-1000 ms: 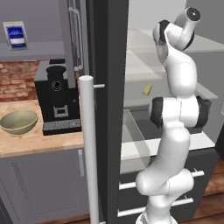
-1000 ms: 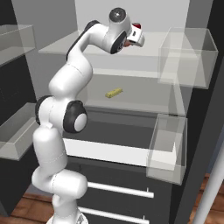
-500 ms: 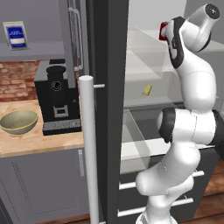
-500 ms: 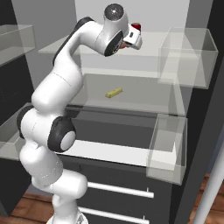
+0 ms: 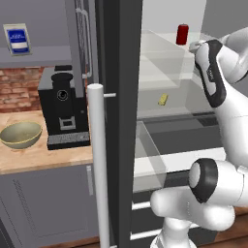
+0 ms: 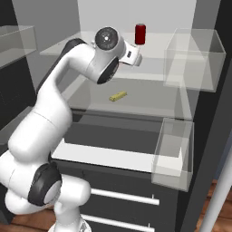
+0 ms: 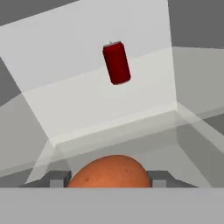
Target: Pick the egg and butter from the fridge and place them by the bowl for mixing.
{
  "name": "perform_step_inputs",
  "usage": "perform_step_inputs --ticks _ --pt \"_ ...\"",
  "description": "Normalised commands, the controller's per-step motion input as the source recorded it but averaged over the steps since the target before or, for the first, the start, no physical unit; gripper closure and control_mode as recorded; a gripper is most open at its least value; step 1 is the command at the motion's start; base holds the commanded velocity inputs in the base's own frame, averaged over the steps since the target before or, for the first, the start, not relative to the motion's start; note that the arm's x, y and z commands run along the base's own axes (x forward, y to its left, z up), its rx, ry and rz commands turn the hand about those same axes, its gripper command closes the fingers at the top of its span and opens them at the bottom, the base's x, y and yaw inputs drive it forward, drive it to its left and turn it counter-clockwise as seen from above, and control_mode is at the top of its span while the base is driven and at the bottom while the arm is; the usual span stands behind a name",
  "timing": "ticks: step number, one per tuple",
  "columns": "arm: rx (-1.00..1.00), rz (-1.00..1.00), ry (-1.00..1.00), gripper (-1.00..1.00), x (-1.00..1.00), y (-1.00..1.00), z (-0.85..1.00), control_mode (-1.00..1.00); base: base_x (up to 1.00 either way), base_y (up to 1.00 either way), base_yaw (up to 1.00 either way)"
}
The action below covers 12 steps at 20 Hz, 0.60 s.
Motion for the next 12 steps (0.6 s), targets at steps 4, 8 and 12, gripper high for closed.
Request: perform_step_inputs --ticks 4,8,12 --pt "-0.13 -0.01 -0.05 1.00 -0.94 0.02 -0.22 -1.00 0.00 0.00 0.00" --pt "-0.14 -0.03 0.03 1.00 -0.81 0.00 -0.23 -1.00 0.00 0.00 0.00" --pt "-0.13 0.00 0.02 1.00 -0.56 0.16 -0.53 -1.00 0.00 0.00 0.00"
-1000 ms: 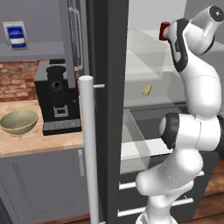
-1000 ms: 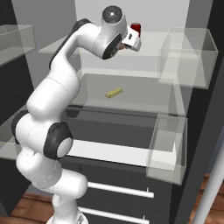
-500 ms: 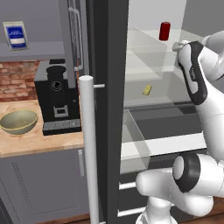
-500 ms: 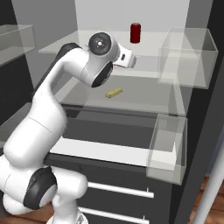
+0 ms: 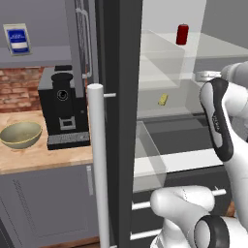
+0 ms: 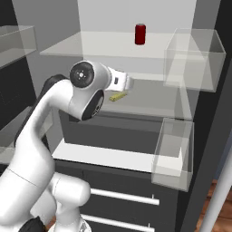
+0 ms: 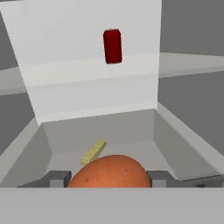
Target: Pick the egg and butter from the fridge and place them by the bowl for mixing.
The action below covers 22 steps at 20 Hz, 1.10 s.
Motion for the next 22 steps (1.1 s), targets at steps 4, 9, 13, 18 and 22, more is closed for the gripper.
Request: perform_step_inputs --ticks 4,9,13,18,22 --pt "-0.03 0.00 0.08 1.00 -0.38 0.13 -0.49 -1.00 0.00 0.00 0.00" --pt "-0.02 0.00 0.13 1.00 -0.31 0.10 -0.43 -1.00 0.00 0.00 0.00" --pt "-0.04 0.00 0.14 1.00 -0.19 0.03 -0.28 -1.00 0.00 0.00 0.00" --pt "-0.02 0.00 0.02 1.00 -0.02 0.00 -0.03 -1.00 0.00 0.00 0.00" --pt "0.00 0.00 0.00 1.00 0.00 0.00 0.00 1.00 0.00 0.00 0.00"
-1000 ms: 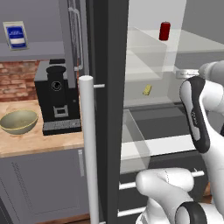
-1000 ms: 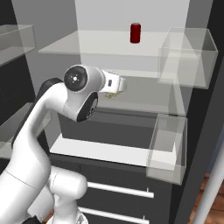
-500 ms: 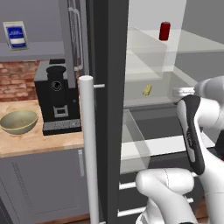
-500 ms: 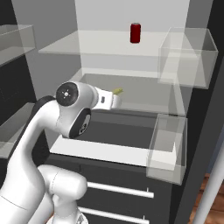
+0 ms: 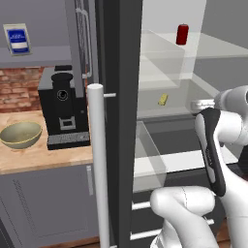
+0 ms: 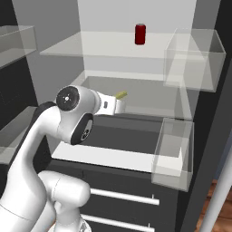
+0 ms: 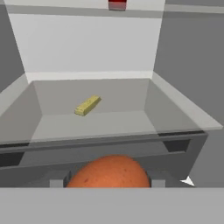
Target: Pick the egg and butter from the fridge and place them by the bowl for mixing.
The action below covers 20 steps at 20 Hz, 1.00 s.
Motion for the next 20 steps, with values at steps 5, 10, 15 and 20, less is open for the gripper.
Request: perform_step_inputs --ticks 5,10,15,20 --pt "0.00 0.00 0.00 1.00 0.00 0.00 0.00 1.00 -0.41 0.00 0.00" --pt "0.00 0.00 0.00 1.00 0.00 0.00 0.00 1.00 -0.71 0.00 0.00" --pt "0.00 0.00 0.00 1.00 0.00 0.00 0.00 1.00 -0.77 0.00 0.00" --pt "0.00 0.00 0.00 1.00 0.00 0.00 0.00 1.00 -0.77 0.00 0.03"
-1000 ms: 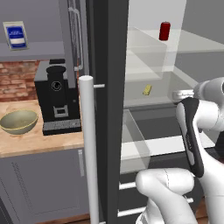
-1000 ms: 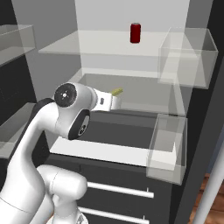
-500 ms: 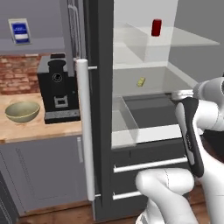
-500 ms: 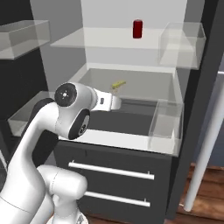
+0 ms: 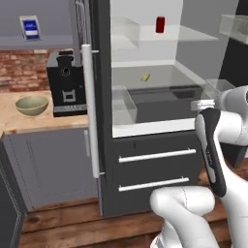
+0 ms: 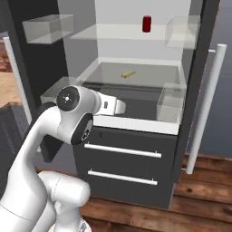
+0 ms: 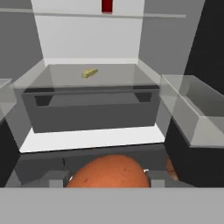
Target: Pick the egg and butter from the fridge and place them by the bowl for mixing.
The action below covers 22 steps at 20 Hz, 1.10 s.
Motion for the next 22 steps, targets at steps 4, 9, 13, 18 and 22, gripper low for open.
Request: perform_step_inputs --ticks 4,9,13,18,22 --pt "0.00 0.00 0.00 1.00 0.00 0.00 0.00 1.00 -0.68 0.00 0.37" --pt "0.00 0.00 0.00 1.00 0.00 0.00 0.00 1.00 -0.49 -0.01 0.74" --pt "0.00 0.00 0.00 1.00 0.00 0.00 0.00 1.00 -0.49 -0.04 0.77" --pt "0.00 0.00 0.00 1.00 0.00 0.00 0.00 1.00 -0.55 -0.02 0.68" --pt "0.00 0.00 0.00 1.00 0.00 0.00 0.00 1.00 -0.50 0.04 0.57"
